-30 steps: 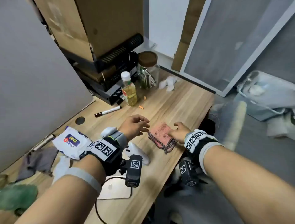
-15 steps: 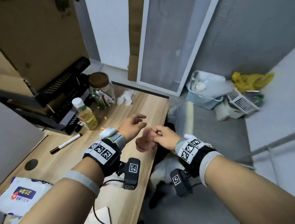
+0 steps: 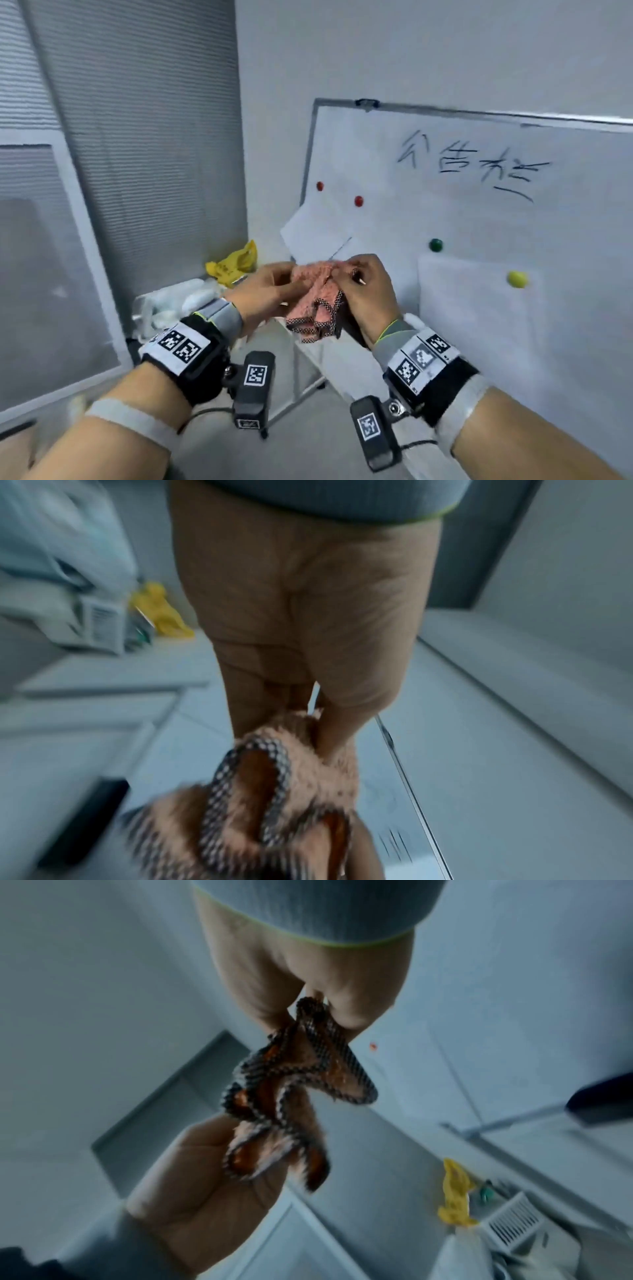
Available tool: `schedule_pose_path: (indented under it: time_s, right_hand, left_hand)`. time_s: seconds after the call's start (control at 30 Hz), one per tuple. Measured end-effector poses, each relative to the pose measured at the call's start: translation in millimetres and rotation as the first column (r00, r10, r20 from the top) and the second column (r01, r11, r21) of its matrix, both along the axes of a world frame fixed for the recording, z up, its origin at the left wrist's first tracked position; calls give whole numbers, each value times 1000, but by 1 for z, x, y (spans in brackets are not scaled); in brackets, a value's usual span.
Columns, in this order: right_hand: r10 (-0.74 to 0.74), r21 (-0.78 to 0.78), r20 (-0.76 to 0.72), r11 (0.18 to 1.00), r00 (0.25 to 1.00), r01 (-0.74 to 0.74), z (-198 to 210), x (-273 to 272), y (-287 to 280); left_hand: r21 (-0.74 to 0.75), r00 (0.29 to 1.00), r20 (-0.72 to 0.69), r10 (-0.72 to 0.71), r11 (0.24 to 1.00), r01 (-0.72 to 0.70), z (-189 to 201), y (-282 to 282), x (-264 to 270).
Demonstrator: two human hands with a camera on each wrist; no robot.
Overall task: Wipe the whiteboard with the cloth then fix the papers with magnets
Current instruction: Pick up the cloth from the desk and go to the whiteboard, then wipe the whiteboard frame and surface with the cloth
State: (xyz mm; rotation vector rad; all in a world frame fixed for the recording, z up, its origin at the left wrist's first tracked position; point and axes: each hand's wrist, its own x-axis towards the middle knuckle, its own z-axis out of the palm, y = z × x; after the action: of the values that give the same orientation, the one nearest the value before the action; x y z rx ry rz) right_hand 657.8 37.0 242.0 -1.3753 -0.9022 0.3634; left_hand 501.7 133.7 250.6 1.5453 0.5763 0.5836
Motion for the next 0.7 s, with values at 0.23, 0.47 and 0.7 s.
schedule_pose_path:
  time_s: [0.23,0.47,0.7]
  right_hand:
    - [-209,171,173,969,963,179,58,119,-154]
    - [-541,216,576,824,613,523,76,170,-247]
    - [-707,325,651,587,275,742,103,196,-292]
  left_hand:
    - [115,921,232,-313,949,294,77,-107,200]
    - [288,827,123,-548,817,499,122,-170,277]
    - [711,818,457,-349,696,-101,176,-151,332]
